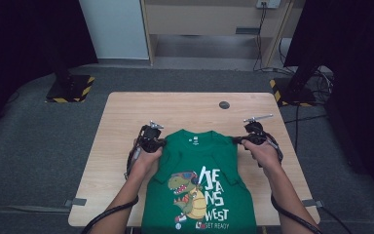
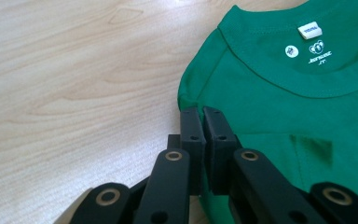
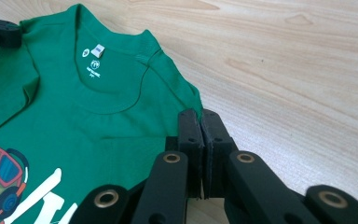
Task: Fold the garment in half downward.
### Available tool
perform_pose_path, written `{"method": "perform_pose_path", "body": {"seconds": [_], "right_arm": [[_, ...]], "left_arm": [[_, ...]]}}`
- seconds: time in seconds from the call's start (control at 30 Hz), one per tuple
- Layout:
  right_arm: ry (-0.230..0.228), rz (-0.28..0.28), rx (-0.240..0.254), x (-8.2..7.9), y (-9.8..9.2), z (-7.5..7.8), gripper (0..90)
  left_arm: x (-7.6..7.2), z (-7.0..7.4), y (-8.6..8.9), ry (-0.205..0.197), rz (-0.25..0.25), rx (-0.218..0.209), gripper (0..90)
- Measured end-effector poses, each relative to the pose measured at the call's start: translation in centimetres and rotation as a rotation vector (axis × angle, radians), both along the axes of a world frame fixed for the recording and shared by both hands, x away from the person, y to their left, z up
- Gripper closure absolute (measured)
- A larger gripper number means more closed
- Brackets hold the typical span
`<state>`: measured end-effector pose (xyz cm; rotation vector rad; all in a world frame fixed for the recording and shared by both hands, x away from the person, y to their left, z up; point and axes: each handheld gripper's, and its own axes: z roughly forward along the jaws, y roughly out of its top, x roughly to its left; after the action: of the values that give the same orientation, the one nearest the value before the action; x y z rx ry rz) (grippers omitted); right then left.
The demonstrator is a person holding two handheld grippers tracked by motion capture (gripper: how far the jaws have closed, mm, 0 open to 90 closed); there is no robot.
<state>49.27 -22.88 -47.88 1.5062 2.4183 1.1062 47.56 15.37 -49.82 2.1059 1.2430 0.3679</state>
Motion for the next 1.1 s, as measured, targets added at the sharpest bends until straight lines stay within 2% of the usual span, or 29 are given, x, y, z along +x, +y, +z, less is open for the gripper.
{"method": "perform_pose_path", "body": {"seconds": [0.3, 0.63, 0.9, 1.1], "right_arm": [[-0.027, -0.004, -0.005, 0.4, 0.2, 1.4, 88.3], [-0.078, -0.008, -0.015, 0.9, 0.7, 4.1, 88.3], [-0.100, -0.002, -0.022, 1.5, 1.4, 5.7, 88.2], [-0.099, -0.012, -0.024, 2.4, 1.7, 6.2, 88.2]], "left_arm": [[0.5, 1.3, 0.0, -0.033, -0.004, -0.008, 87.7], [1.2, 3.6, -0.3, -0.077, -0.010, -0.009, 87.8], [2.0, 4.8, -0.3, -0.093, -0.010, 0.004, 87.8], [3.0, 5.3, -0.2, -0.098, -0.008, 0.009, 87.7]]}}
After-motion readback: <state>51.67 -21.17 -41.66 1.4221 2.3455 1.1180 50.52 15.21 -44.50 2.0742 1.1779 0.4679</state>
